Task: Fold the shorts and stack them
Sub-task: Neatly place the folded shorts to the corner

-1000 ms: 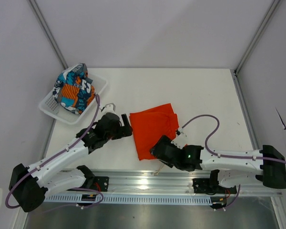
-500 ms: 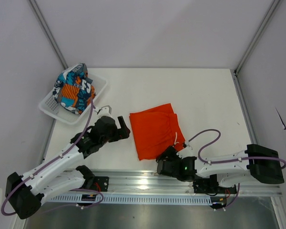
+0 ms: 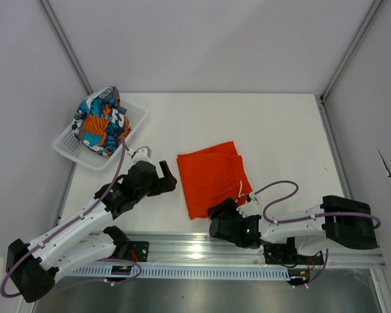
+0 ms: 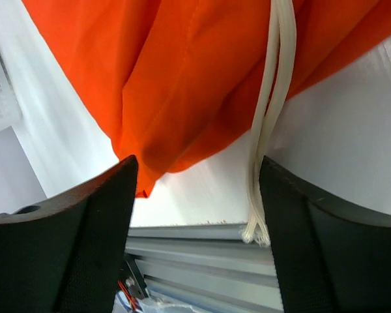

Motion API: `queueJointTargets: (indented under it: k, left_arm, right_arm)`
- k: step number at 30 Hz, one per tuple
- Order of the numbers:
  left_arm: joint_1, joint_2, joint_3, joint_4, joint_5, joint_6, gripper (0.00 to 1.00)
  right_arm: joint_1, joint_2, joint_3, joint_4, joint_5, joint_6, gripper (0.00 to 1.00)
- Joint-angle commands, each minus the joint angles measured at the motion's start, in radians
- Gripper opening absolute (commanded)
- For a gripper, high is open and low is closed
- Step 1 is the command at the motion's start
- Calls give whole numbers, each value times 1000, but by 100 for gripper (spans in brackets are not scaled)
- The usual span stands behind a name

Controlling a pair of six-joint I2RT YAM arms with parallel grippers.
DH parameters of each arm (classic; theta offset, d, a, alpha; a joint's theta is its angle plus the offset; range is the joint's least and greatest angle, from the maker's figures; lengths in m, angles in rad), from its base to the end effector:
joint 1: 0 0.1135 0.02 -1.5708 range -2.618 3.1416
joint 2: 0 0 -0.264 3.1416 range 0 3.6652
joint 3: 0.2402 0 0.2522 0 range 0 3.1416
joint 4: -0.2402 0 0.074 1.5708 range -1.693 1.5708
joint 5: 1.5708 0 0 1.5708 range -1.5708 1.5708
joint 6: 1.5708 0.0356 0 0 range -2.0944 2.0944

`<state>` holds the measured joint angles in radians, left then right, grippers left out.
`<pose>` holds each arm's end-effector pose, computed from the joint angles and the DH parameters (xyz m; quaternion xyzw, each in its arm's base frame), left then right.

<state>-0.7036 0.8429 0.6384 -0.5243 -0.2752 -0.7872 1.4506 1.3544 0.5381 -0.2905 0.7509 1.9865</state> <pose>0.1413 -0.1072 0.2475 -0.0938 0.9009 -0.1826 0.3824 0.0504 0.2151 0.1445 0.3210 0.8508 0.2641 0.3215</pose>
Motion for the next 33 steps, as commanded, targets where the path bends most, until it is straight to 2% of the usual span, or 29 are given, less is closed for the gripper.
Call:
queueJointTargets:
  k: [1, 6, 7, 10, 13, 15, 18, 21, 22, 23, 24, 25, 26, 28, 29, 30, 33]
  left_arm:
    - [9, -18, -26, 27, 17, -24, 99]
    - [9, -18, -34, 32, 21, -23, 99]
    - [9, -18, -36, 33, 21, -21, 99]
    - [9, -19, -32, 30, 22, -18, 99]
    - [9, -22, -32, 23, 22, -14, 99]
    - [9, -27, -36, 20, 16, -9, 99]
    - [9, -30, -40, 23, 14, -7, 99]
    - [9, -22, -37, 29, 21, -9, 99]
    - [9, -21, -37, 36, 25, -9, 99]
    - [9, -15, -36, 37, 28, -9, 99]
    - [9, -13, -36, 40, 30, -9, 98]
    - [9, -10, -39, 46, 36, -9, 99]
    - [9, -4, -39, 50, 39, -9, 99]
    - [9, 2, -39, 55, 42, -10, 99]
    - [9, 5, -42, 56, 45, -9, 99]
    - [9, 11, -39, 56, 45, -9, 99]
    - [9, 13, -39, 63, 47, -6, 99]
  right_arm:
    - [-21, 32, -44, 19, 54, 719, 72]
    - [-55, 38, -52, 33, 61, 719, 56]
    - [-59, 38, -55, 34, 61, 719, 47]
    - [-96, 42, -79, 71, 56, 707, 36]
    - [-166, -1, -162, 163, 7, 609, 10]
    - [-197, -59, -219, 169, -25, 571, 0]
    - [-266, -192, -240, 41, -56, 454, 0]
    - [-384, -353, -207, -146, -71, 191, 0]
    - [-433, -388, -193, -169, -87, -54, 0]
    - [-566, -417, -178, -203, -116, -183, 0]
    - [-643, -449, -162, -214, -198, -298, 0]
    - [-723, -454, -139, -213, -255, -535, 0]
    - [-904, -451, -130, -211, -319, -645, 0]
    - [-1075, -414, -107, -196, -503, -844, 0]
    - [-1148, -394, -74, -188, -543, -1017, 0]
    - [-1258, -367, -49, -190, -565, -1090, 0]
    - [-1367, -218, 87, -248, -521, -1311, 0]
